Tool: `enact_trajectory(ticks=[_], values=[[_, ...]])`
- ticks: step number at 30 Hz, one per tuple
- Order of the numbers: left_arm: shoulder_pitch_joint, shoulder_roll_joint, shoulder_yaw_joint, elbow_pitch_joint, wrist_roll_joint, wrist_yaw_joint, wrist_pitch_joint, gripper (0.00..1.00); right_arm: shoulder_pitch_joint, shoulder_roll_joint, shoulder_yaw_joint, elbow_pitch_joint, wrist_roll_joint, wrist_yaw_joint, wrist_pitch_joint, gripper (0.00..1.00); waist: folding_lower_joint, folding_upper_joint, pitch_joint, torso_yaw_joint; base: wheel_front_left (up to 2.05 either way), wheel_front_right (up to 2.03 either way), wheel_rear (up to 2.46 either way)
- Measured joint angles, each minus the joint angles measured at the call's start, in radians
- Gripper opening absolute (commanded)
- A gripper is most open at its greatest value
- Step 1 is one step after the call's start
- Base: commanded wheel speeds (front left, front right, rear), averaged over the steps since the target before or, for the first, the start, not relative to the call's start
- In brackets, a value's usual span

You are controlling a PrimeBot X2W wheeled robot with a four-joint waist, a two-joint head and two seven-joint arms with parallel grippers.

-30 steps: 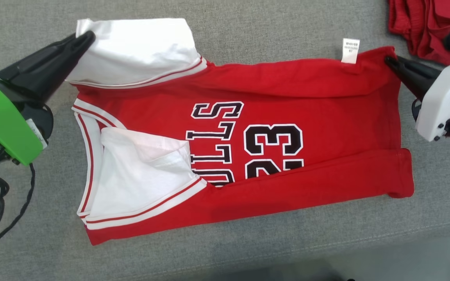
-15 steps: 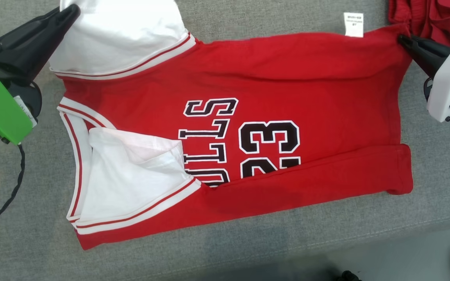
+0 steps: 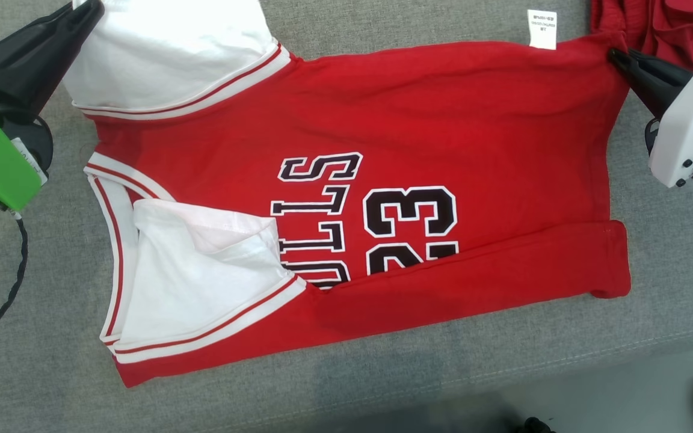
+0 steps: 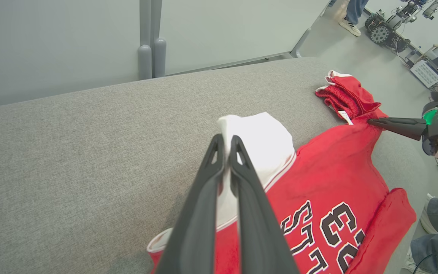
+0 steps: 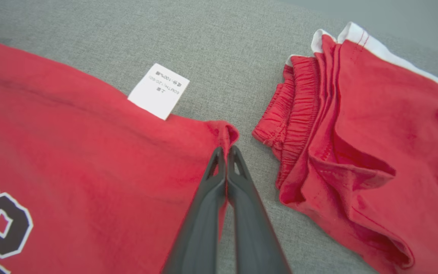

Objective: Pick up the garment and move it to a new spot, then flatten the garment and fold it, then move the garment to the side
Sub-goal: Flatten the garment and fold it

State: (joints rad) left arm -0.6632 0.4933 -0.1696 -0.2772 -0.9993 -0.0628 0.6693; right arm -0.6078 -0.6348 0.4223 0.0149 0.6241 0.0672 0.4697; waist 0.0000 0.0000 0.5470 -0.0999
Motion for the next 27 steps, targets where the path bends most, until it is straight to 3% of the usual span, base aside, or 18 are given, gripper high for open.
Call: enact_trajectory(ticks=[13,27], values=[[0.063,0.003,-0.007,-0.03,0.0,-0.018,-0.017,0.0,0.009,0.009,0.003,-0.003,-0.002,0.002,-0.062,0.0,0.0,0.0,-0.015,-0.002,0.0,0.0,0.0],[0.213,0.025,0.028,-0.131,0.002,-0.022,-0.063,0.0,0.126,-0.002,0.01,-0.036,0.0,0.003,-0.102,0.0,0.0,0.0,-0.02,0.019,0.0,0.0,0.0]])
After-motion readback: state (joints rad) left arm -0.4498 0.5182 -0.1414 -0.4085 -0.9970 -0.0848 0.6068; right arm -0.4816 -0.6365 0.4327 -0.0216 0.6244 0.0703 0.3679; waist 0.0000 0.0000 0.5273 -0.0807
